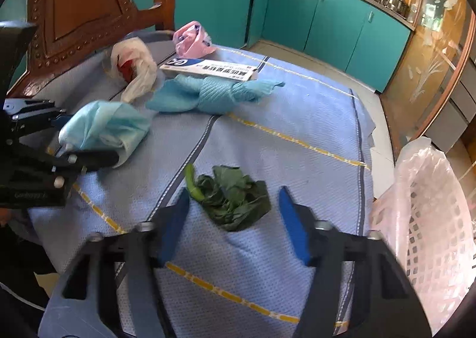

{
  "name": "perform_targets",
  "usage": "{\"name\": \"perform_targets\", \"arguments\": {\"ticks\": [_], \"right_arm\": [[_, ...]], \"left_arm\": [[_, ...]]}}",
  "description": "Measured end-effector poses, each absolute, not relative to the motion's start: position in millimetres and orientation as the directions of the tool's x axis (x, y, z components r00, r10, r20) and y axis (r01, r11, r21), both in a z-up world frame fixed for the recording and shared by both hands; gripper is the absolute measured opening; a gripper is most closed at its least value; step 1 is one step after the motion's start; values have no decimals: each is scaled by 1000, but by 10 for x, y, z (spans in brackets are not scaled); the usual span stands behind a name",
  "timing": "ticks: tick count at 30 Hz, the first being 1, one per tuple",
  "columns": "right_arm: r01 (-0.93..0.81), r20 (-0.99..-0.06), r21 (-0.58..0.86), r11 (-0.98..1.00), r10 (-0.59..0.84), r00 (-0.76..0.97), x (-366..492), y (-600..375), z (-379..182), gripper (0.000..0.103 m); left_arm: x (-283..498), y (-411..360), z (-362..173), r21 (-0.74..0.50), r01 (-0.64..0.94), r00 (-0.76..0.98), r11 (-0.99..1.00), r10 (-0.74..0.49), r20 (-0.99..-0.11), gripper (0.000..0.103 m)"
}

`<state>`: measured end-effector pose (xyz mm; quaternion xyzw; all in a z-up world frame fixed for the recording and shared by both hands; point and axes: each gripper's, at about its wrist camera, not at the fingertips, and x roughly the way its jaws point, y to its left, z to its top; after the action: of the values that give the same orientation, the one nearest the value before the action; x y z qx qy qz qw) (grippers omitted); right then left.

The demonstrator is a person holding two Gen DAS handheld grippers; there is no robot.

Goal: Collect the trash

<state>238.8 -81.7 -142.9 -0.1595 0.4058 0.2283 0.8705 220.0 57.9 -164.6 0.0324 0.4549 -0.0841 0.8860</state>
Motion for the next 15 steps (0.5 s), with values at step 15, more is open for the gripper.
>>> {"name": "perform_targets", "arguments": {"ticks": [15], "right_arm": [[-520, -700, -99, 849, 311, 642, 2274, -891, -1179, 14]], "left_arm": [[2027, 462, -1325, 86, 171, 732, 981, -69, -678, 36]]}}
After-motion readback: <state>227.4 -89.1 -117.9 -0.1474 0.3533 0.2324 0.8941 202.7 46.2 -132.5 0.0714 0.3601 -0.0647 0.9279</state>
